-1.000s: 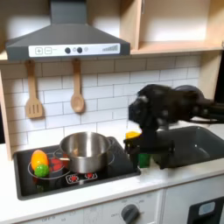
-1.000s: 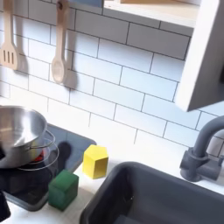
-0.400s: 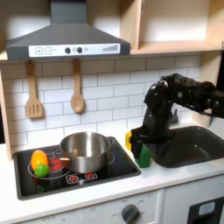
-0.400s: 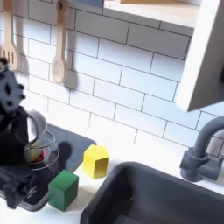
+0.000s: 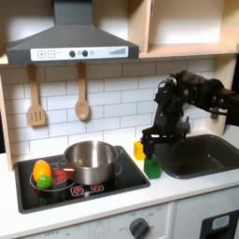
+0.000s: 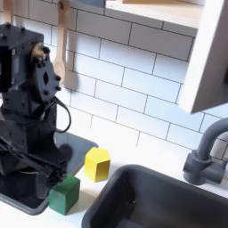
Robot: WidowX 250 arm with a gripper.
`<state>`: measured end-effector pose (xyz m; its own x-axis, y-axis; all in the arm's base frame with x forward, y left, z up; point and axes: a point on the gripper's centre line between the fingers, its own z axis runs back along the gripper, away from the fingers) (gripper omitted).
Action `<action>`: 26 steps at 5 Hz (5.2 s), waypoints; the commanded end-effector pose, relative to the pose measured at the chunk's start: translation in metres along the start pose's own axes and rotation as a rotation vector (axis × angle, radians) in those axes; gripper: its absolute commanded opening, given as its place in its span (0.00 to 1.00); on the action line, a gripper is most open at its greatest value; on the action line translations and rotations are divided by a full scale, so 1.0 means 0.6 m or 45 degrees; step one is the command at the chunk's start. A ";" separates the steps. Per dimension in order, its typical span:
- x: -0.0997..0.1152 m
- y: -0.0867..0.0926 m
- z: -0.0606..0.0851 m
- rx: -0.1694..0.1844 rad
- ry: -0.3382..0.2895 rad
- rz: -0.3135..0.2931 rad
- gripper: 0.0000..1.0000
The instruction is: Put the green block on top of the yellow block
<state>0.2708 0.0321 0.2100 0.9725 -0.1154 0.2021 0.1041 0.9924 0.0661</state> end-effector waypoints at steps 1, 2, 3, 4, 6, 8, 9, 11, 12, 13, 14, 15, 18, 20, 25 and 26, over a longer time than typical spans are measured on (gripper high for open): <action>0.009 -0.012 -0.013 -0.178 0.029 -0.028 1.00; 0.008 -0.007 -0.023 -0.160 0.066 -0.034 1.00; 0.006 -0.002 -0.037 -0.161 0.086 -0.039 1.00; 0.011 -0.005 -0.037 -0.142 0.055 -0.080 1.00; 0.011 -0.008 -0.050 -0.123 0.049 -0.090 1.00; 0.011 -0.014 -0.049 -0.105 0.058 -0.116 1.00; 0.012 -0.016 -0.049 -0.106 0.058 -0.122 1.00; 0.011 -0.016 -0.049 -0.106 0.060 -0.122 1.00; 0.012 -0.017 -0.049 -0.108 0.057 -0.121 1.00; 0.035 0.000 -0.082 0.003 0.065 -0.077 1.00; 0.047 -0.013 -0.097 -0.001 0.071 -0.083 1.00; 0.064 -0.024 -0.106 -0.027 0.060 -0.056 1.00; 0.072 -0.012 -0.132 -0.073 0.126 0.121 1.00; 0.059 0.011 -0.151 -0.077 0.193 0.166 0.00; 0.069 -0.003 -0.121 -0.140 0.108 -0.005 0.00; 0.079 0.011 -0.108 -0.151 0.087 0.000 0.00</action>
<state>0.3298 0.0402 0.1570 0.9839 -0.1140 0.1379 0.1219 0.9913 -0.0503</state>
